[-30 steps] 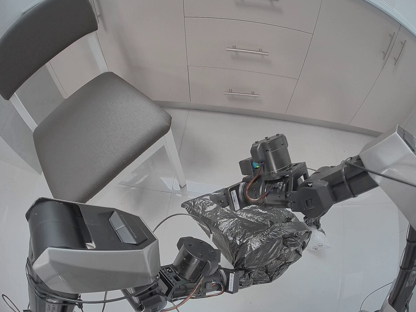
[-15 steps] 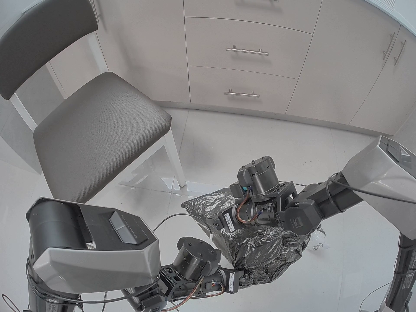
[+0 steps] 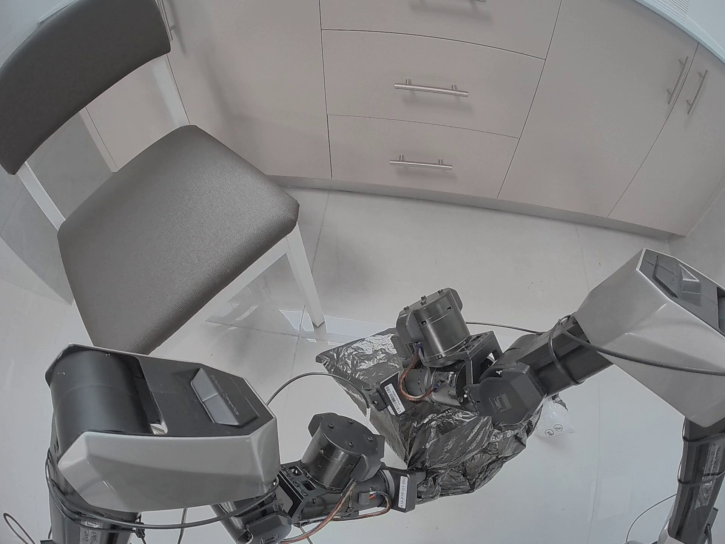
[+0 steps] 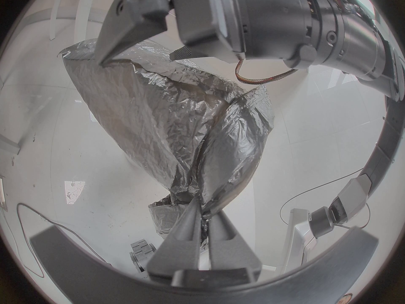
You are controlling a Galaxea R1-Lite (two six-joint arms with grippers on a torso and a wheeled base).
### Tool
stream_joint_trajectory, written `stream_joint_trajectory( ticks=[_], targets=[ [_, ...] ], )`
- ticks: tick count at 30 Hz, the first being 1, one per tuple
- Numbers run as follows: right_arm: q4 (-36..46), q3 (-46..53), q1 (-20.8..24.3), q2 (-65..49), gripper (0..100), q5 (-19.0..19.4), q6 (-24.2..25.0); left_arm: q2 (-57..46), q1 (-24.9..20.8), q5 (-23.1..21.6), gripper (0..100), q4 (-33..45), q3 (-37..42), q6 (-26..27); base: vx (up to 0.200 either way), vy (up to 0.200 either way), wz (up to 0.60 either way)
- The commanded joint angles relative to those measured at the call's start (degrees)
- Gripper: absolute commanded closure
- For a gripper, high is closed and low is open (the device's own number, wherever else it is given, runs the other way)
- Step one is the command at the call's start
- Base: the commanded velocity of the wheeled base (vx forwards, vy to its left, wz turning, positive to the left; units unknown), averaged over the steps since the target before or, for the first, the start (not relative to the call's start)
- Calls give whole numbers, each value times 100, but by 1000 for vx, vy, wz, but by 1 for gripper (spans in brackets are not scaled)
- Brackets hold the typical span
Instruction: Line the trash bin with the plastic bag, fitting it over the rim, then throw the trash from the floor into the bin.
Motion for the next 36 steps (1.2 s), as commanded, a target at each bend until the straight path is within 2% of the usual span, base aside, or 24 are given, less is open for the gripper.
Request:
stream_joint_trajectory(
  ticks=[1,6,10,18,24,31,36],
  targets=[
    [-1,-2,17,88,0,-210,-85,-2,0,-2,100,-4,0,-1,0,0,0],
    [-1,51,17,35,0,-289,-103,-2,0,-2,100,-4,0,-1,0,0,0],
    [-1,121,17,26,0,-667,-103,7,0,-2,100,-4,0,-1,0,0,0],
    [-27,587,-133,-79,0,-685,3,7,0,-2,100,-4,0,-1,0,0,0],
    [-616,1044,-379,-27,0,-685,117,7,0,7,100,-4,-9,-1,0,0,0],
    [-950,1026,-836,123,0,-632,108,7,0,7,100,-4,-9,-1,0,0,0],
    [-1266,1114,-941,378,0,-588,135,7,0,7,100,-4,-9,-1,0,0,0]
  ],
)
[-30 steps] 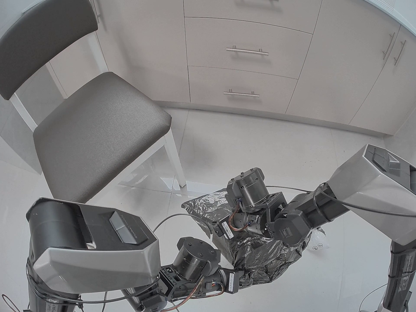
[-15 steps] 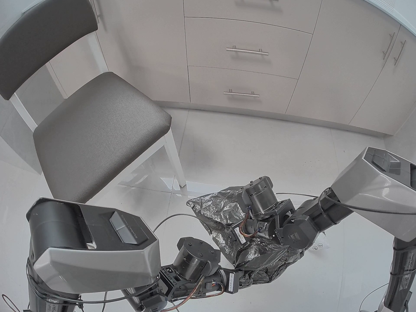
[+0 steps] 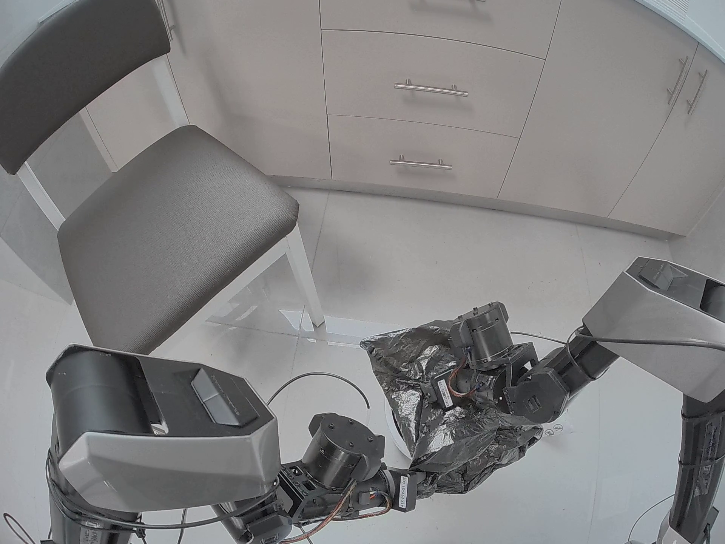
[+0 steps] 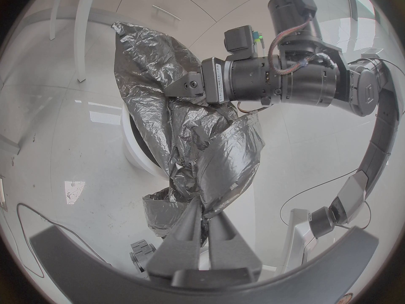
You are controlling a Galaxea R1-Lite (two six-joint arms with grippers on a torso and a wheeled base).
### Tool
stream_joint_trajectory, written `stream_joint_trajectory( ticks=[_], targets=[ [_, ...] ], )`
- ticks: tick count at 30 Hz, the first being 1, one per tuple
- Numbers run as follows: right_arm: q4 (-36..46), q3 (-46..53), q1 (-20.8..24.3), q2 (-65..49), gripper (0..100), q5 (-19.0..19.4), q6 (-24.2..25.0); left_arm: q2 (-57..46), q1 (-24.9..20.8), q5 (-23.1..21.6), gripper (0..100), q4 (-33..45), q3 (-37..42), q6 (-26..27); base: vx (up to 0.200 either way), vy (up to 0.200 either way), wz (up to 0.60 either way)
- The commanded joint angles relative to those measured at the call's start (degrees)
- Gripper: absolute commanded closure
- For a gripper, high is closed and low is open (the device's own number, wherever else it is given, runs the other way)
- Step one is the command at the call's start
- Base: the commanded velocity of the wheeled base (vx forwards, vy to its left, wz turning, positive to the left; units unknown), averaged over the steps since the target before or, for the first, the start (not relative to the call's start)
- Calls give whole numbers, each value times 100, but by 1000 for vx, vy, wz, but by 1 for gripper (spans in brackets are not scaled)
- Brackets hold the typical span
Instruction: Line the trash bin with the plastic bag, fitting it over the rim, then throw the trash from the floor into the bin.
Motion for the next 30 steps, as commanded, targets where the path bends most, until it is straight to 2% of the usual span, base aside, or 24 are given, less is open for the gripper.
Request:
stream_joint_trajectory(
  ticks=[1,7,16,19,30],
  targets=[
    [-227,91,-102,293,0,36,8,-2,0,1,100,-2,2,-3,0,0,0],
    [-772,188,-102,662,0,115,-1,7,0,1,100,-2,2,-3,0,0,0],
    [-807,161,-163,891,0,291,131,7,0,1,100,-2,2,6,0,0,0],
    [-921,179,-216,943,0,458,184,7,0,10,100,-2,2,6,0,0,0],
    [-1141,30,-348,1286,0,537,175,7,0,10,100,-2,2,14,0,0,0]
  ],
)
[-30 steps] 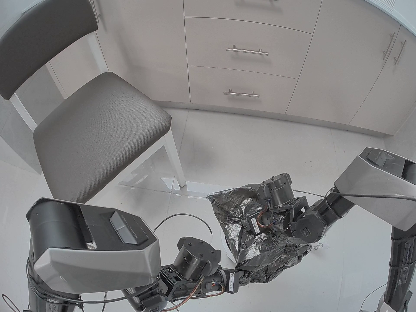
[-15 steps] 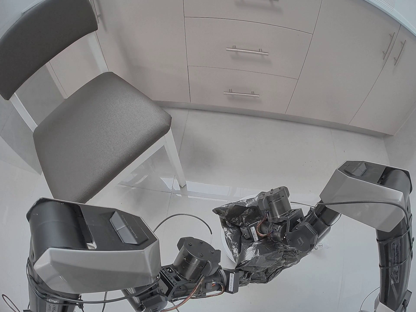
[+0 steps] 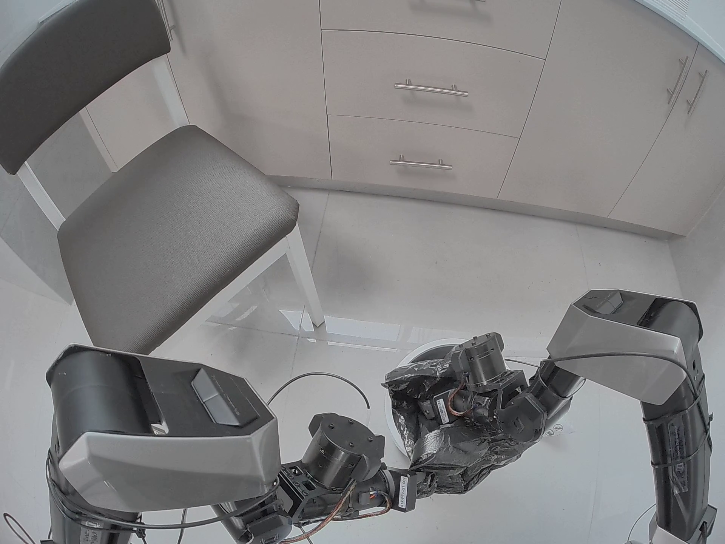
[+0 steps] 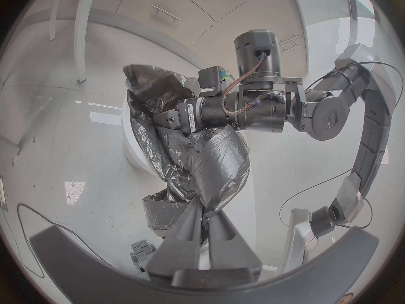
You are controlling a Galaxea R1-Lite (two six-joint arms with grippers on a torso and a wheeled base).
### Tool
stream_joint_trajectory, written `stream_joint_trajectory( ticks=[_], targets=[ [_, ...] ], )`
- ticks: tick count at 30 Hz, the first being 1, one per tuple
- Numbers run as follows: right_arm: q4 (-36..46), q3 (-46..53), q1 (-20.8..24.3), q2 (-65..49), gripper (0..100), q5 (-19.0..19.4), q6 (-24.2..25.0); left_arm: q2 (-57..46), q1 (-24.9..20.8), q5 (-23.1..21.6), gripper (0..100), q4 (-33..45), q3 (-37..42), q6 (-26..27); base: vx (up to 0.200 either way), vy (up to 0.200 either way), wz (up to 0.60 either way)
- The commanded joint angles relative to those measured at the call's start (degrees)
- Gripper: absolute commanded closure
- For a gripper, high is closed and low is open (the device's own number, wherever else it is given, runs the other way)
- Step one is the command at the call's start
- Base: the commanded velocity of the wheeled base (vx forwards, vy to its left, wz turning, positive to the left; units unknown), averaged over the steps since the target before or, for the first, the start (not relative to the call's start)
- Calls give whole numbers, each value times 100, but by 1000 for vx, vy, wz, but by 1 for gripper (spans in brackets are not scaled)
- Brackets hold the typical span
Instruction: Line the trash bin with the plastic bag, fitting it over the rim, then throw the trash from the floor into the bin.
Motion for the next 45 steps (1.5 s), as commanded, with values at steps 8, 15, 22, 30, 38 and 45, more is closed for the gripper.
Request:
stream_joint_trajectory(
  ticks=[8,15,22,30,38,45],
  targets=[
    [-25,-142,-169,321,0,88,-1,7,0,1,100,-2,-1,9,0,0,0],
    [-25,-248,-239,365,0,194,78,34,0,1,100,-20,-1,9,0,0,0],
    [-7,174,-169,-215,0,203,193,69,0,1,100,-160,26,0,0,0,0],
    [37,1334,-169,-1622,0,721,228,69,0,1,100,-160,26,0,0,0,0],
    [-16,1704,-125,-2114,0,985,764,69,0,1,100,-160,26,0,0,0,0],
    [-7,1132,-116,-1789,0,985,808,69,0,1,100,-160,26,0,0,0,0]
  ],
)
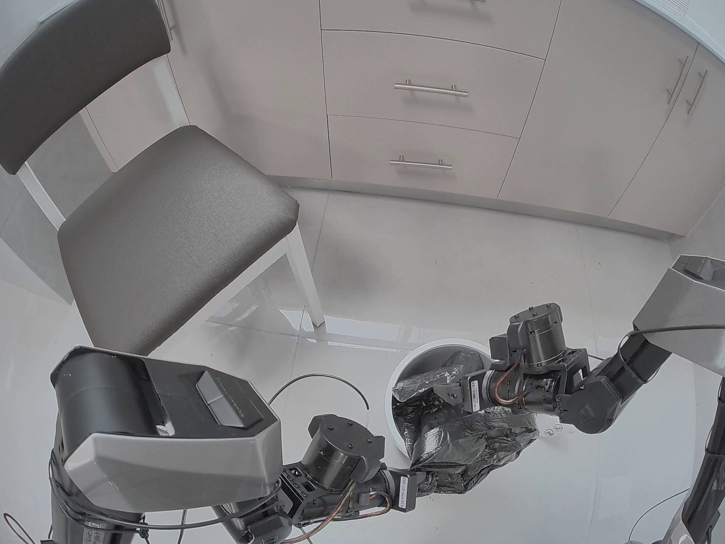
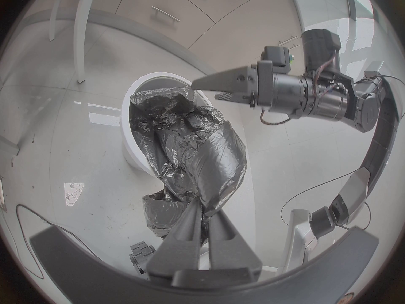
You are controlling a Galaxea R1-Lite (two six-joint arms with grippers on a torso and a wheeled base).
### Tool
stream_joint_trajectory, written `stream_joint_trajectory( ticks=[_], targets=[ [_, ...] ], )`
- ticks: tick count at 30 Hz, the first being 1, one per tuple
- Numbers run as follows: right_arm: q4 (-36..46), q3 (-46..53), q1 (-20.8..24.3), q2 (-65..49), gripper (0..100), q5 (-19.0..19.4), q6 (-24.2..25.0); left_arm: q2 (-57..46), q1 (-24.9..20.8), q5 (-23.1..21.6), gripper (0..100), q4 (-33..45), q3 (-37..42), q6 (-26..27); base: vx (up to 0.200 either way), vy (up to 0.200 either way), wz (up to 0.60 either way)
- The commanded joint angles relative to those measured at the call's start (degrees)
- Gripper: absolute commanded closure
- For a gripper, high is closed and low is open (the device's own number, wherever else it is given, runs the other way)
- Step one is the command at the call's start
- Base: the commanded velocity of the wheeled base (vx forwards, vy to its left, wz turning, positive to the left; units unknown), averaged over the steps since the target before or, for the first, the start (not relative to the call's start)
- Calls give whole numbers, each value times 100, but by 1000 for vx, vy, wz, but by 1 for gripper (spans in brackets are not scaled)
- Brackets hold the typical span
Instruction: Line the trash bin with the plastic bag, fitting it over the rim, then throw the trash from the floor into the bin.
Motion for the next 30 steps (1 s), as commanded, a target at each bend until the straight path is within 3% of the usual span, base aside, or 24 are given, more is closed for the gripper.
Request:
stream_joint_trajectory(
  ticks=[1,12,30],
  targets=[
    [-5,-360,12,176,0,-50,14,8,0,1,100,-2,0,0,0,0,0],
    [39,-1283,-32,1020,0,-191,23,8,0,10,100,-2,0,0,0,0,0],
    [-22,-747,-76,1213,0,-331,32,8,0,10,100,-2,0,0,0,0,0]
  ],
)
